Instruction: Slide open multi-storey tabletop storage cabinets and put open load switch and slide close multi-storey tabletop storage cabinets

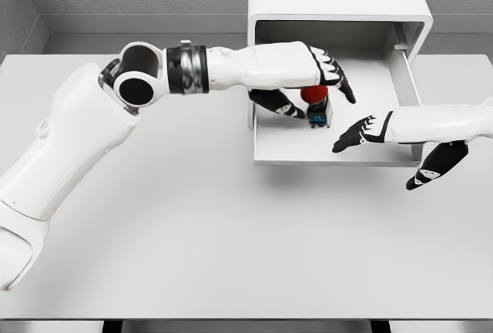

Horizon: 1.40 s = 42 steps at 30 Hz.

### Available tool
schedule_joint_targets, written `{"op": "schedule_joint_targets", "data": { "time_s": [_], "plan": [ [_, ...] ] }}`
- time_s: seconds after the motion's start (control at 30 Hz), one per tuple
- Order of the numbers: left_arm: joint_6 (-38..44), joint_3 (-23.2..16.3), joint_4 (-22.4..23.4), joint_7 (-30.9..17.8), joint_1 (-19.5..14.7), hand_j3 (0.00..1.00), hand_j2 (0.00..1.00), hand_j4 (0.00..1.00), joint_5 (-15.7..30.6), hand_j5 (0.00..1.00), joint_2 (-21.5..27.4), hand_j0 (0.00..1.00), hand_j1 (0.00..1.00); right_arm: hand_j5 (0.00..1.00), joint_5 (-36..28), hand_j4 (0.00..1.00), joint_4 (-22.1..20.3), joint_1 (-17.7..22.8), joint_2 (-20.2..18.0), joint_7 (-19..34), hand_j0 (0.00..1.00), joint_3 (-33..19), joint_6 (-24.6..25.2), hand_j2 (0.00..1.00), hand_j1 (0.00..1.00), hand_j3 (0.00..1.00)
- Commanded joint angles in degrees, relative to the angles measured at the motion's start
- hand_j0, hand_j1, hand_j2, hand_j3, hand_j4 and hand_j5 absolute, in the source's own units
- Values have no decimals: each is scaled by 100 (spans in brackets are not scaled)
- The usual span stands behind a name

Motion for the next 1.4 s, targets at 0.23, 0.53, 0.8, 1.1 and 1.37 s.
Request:
{"op": "schedule_joint_targets", "data": {
  "time_s": [0.23,0.53,0.8,1.1,1.37],
  "plan": [
    [17,3,-437,-1,-88,100,100,100,594,100,176,100,100,100,-42,100,-4,0,-21,-2,100,-13,15,100,100,100],
    [17,3,-2036,-9,-79,100,100,100,2282,100,2258,100,100,100,-42,100,-4,0,-109,-2,100,-13,15,100,100,100],
    [17,74,-2362,-1,589,100,100,100,2581,100,4316,100,100,100,-42,100,-13,0,-39,-2,100,-13,15,100,100,100],
    [17,74,-2353,17,554,100,100,100,2607,100,4562,100,100,100,20,100,-13,0,172,-2,100,-13,15,100,100,100],
    [17,39,-2353,17,562,100,100,100,2607,100,4527,100,100,100,503,100,5,0,339,-2,100,-40,15,100,100,100]
  ]
}}
